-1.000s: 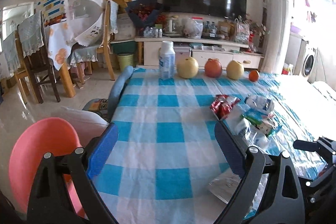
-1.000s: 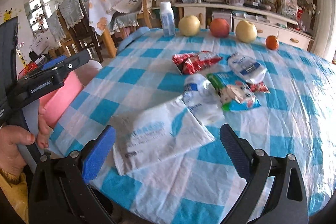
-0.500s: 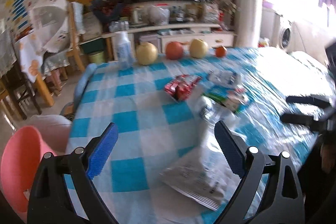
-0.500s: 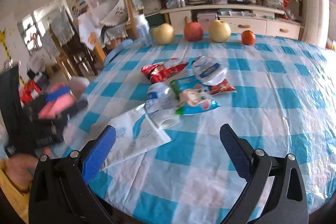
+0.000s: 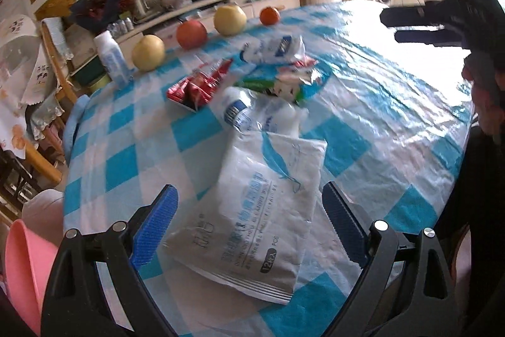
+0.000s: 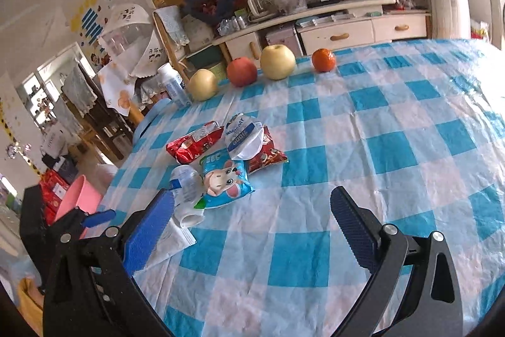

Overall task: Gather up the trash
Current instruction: 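Grasp the white feather-print wipes package with the left tool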

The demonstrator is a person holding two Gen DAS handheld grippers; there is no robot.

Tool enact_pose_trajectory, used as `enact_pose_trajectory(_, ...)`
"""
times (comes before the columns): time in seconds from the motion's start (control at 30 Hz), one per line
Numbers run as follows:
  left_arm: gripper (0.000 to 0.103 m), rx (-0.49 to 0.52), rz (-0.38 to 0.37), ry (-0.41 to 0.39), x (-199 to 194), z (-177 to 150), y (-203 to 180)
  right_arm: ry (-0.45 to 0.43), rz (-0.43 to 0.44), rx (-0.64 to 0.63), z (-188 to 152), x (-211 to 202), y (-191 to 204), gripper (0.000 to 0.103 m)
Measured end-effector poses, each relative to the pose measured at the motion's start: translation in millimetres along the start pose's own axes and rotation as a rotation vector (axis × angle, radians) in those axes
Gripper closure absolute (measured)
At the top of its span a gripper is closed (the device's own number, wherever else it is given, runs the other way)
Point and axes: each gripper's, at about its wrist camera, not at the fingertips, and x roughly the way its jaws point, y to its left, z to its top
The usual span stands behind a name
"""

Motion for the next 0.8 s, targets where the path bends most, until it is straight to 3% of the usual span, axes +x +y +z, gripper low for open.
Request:
enact_pose_trajectory(0.37, 0.010, 0.049, -0.015, 0.075, 24.8, 1.4, -4.8, 0.114, 0.126, -0.038, 0.5, 44.9, 23.2, 0.007)
enact_pose_trajectory(0.47, 0.010, 0.047, -0.019, 0.087, 30.1, 2.5, -2.3, 0.133, 0.143, -0.058, 0.0, 55.5, 31.2, 0.018)
enact_pose_trajectory(0.8, 0.010, -0.011, -0.059, 0.100, 42.4, 6.7, 9.6, 0.182, 0.135, -0.067, 3.2, 91.7, 34.5, 0.020)
